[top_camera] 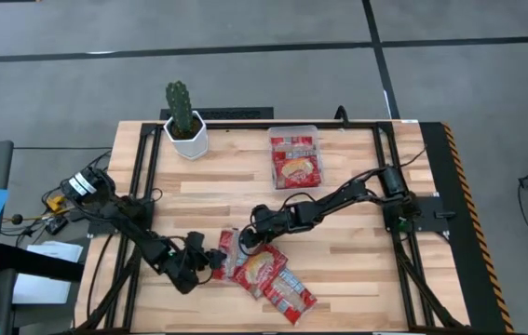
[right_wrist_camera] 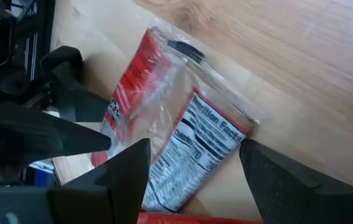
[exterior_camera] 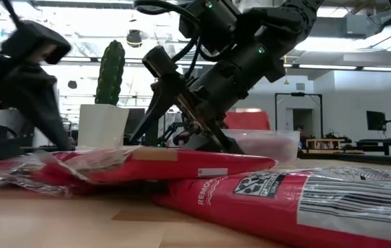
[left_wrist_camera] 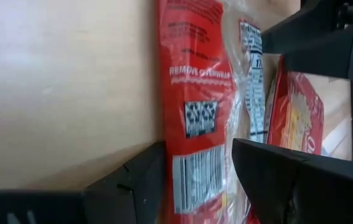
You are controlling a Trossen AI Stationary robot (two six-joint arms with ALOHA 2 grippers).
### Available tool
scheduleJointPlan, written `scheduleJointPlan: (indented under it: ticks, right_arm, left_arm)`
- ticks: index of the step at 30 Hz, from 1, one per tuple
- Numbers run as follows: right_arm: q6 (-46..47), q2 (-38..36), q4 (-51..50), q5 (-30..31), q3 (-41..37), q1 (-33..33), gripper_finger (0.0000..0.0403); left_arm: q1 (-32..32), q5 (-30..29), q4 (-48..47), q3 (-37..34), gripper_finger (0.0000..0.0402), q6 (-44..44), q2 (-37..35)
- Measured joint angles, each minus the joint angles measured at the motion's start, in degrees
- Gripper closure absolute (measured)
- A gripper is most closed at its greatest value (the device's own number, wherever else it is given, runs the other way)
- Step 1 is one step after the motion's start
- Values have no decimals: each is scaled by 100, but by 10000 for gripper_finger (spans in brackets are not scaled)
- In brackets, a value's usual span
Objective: Sort popcorn bags into baskets
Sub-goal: Put the popcorn bag into the transparent bin
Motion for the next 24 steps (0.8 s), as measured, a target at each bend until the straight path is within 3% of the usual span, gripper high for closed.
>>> scheduleJointPlan:
  ticks: [11, 18, 24]
  right_arm:
    - [-67, 0, -82, -8, 0, -34, 127]
    - [-418, 0, -88, -45, 0, -90, 127]
    - [-876, -46, -129, -304, -11, -314, 127]
  left_arm:
    - [664, 15, 107, -2, 217, 386, 8]
    - [989, 275, 532, -14, 218, 1159, 11]
    - [1050, 435, 670, -14, 252, 1364, 11]
